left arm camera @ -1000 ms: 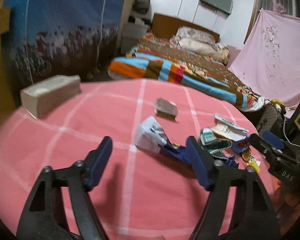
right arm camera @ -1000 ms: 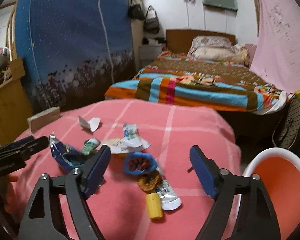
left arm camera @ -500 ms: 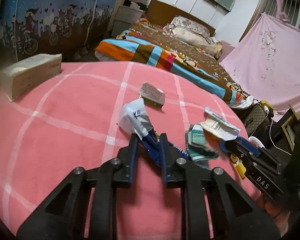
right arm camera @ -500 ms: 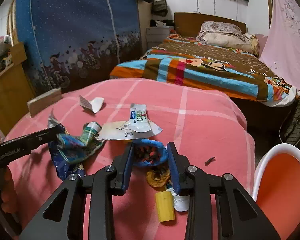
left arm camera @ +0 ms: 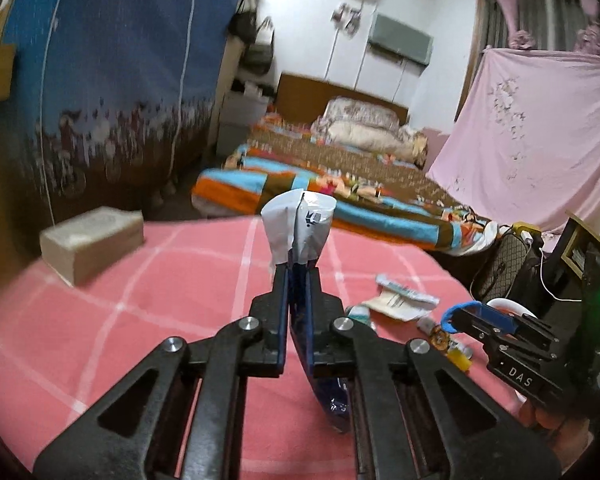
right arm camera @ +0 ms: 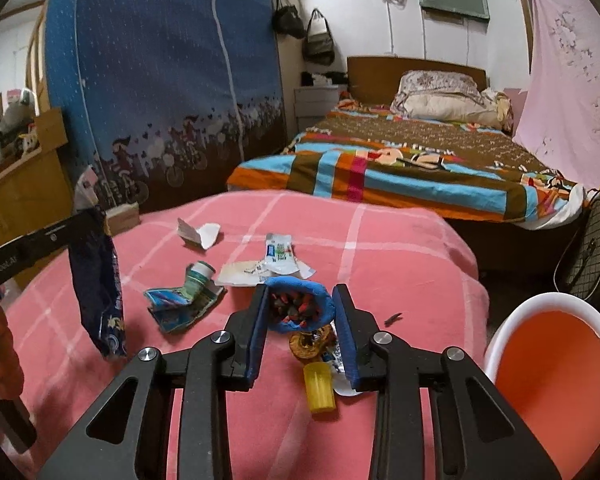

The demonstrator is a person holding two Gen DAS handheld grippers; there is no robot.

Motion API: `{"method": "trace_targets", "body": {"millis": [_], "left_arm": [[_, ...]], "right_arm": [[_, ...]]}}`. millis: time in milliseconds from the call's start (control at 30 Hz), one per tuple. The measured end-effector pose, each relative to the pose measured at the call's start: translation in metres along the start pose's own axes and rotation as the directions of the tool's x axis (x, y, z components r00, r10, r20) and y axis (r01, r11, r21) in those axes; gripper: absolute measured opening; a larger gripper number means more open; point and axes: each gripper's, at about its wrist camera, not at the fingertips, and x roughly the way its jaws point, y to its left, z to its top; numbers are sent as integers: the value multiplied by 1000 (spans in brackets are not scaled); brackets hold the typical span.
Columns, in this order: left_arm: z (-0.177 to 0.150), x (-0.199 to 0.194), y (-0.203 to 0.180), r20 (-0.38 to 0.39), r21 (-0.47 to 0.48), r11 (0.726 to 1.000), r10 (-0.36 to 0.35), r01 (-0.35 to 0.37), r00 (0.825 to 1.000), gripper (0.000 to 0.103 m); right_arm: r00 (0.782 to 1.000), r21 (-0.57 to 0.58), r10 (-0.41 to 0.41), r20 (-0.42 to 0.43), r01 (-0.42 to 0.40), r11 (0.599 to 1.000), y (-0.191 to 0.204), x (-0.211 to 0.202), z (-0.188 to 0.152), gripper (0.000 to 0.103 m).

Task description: Collect trash

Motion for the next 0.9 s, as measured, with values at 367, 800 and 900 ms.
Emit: {"method": "trace_targets", "body": {"millis": [367, 800, 900], "left_arm": [[7, -18, -42, 121, 109, 992, -71, 58, 990, 0], [2, -9, -123, 110, 195, 954, -253, 229, 961, 0], [-1, -5, -144, 95, 202, 939, -301, 278, 949, 0]], "right_arm": [[960, 18, -26, 280, 22, 1000, -13, -57, 6, 30], [882, 177, -215, 420, 153, 972, -67, -109, -2, 30], [867, 221, -267, 421, 188, 957, -84, -120, -5, 30]]}}
